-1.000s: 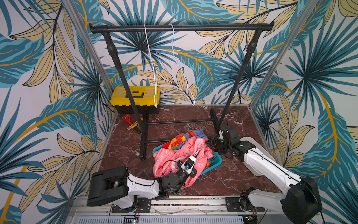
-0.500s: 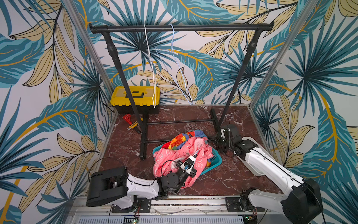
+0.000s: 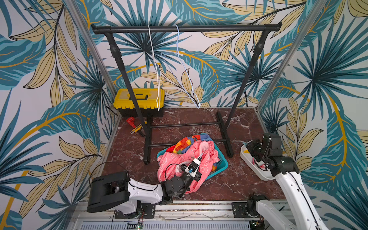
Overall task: Remove the clothespins securing jackets to the hanger
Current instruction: Place the clothespin in the storage box, then remove the clothespin from the hanger.
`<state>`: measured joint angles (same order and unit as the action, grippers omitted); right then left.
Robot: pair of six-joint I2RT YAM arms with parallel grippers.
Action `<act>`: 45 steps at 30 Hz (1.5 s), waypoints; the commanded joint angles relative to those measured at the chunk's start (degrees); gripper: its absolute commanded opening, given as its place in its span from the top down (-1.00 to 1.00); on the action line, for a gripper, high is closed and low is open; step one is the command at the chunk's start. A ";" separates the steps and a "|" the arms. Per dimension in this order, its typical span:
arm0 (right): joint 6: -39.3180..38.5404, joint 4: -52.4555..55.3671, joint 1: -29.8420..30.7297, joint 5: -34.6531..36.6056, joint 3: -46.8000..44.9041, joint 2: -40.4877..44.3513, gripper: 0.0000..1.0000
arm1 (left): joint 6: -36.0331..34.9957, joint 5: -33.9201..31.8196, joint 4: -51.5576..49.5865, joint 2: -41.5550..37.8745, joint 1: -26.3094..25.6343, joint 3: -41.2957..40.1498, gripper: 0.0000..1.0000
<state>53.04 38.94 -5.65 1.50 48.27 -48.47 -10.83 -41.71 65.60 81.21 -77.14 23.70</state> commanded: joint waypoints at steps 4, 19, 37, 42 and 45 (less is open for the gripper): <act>-5.36 -3.72 -16.68 -0.74 -11.38 -5.52 1.00 | -0.85 0.12 -8.73 0.91 0.05 1.90 1.00; -16.24 -1.29 -18.08 -5.00 -6.21 -4.40 -0.13 | 2.22 4.67 -9.00 0.33 2.40 4.82 1.00; -25.65 -10.59 41.27 -0.25 3.86 -11.95 -0.46 | 16.97 19.29 -20.27 -7.71 16.99 7.21 1.00; -27.85 -12.85 48.19 7.52 5.22 -19.22 -0.50 | 16.98 19.75 -21.07 -7.79 17.12 7.41 1.00; -28.27 -15.57 49.70 10.55 6.07 -22.27 -0.52 | 17.27 20.50 -21.89 -7.73 17.22 7.67 0.98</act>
<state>26.76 26.35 43.13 5.89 52.82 -69.65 5.82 -23.27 47.92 73.17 -60.27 30.09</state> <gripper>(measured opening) 0.758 0.065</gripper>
